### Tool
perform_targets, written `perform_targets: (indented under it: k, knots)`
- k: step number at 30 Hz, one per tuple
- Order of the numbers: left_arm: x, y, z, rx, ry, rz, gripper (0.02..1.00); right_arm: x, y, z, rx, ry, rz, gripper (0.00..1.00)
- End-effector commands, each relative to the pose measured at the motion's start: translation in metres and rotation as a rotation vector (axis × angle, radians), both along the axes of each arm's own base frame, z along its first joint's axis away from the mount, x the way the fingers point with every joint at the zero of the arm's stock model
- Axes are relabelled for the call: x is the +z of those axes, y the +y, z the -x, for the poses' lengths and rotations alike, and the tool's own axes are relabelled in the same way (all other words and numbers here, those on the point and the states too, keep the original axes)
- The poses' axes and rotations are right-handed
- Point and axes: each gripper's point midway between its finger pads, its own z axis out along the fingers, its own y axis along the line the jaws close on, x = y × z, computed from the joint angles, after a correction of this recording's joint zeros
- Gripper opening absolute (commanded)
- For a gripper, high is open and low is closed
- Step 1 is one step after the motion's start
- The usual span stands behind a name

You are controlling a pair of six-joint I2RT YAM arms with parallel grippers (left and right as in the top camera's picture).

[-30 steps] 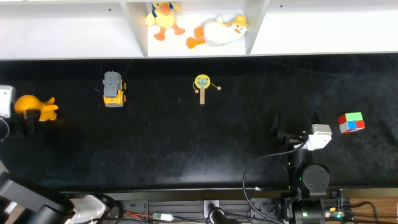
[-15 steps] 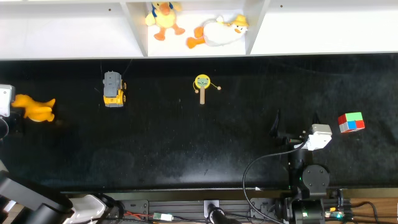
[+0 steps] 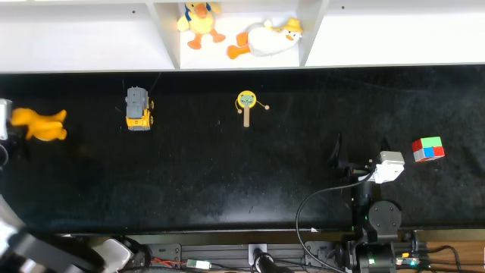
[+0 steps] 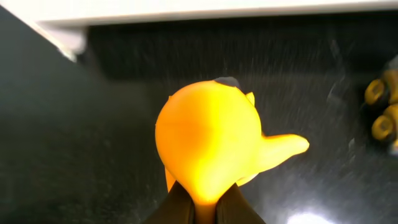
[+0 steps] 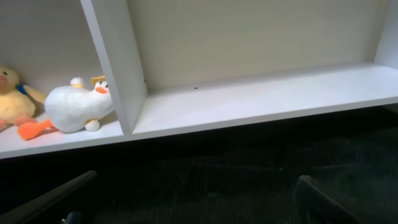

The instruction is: Store Toys

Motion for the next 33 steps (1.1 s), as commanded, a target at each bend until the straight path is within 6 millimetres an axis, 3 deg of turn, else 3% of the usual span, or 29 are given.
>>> perform_targets:
  k: [1,6,9,13,23,33]
  knots:
    - [0.041,-0.013,-0.009,0.071,-0.112,0.068,0.036,-0.004,-0.001,0.000,-0.005,0.001,-0.007,0.991]
    - [0.056,-0.023,-0.025,0.093,-0.136,0.103,0.036,-0.004,-0.001,0.000,-0.005,0.001,-0.008,0.996]
    - [0.067,-0.013,-0.038,0.246,-0.135,0.079,0.036,-0.004,-0.001,0.000,-0.005,0.001,-0.008,0.993]
    - [0.076,-0.016,-0.058,0.277,-0.150,0.092,0.036,-0.004,-0.001,0.000,-0.005,0.001,-0.007,0.996]
    - [0.070,0.005,-0.100,0.368,-0.119,0.104,0.036,-0.004,-0.001,0.000,-0.005,0.001,-0.007,0.996]
    - [0.066,-0.009,-0.142,0.359,-0.117,-0.015,0.036,-0.004,-0.001,0.000,-0.005,0.001,-0.007,0.993]
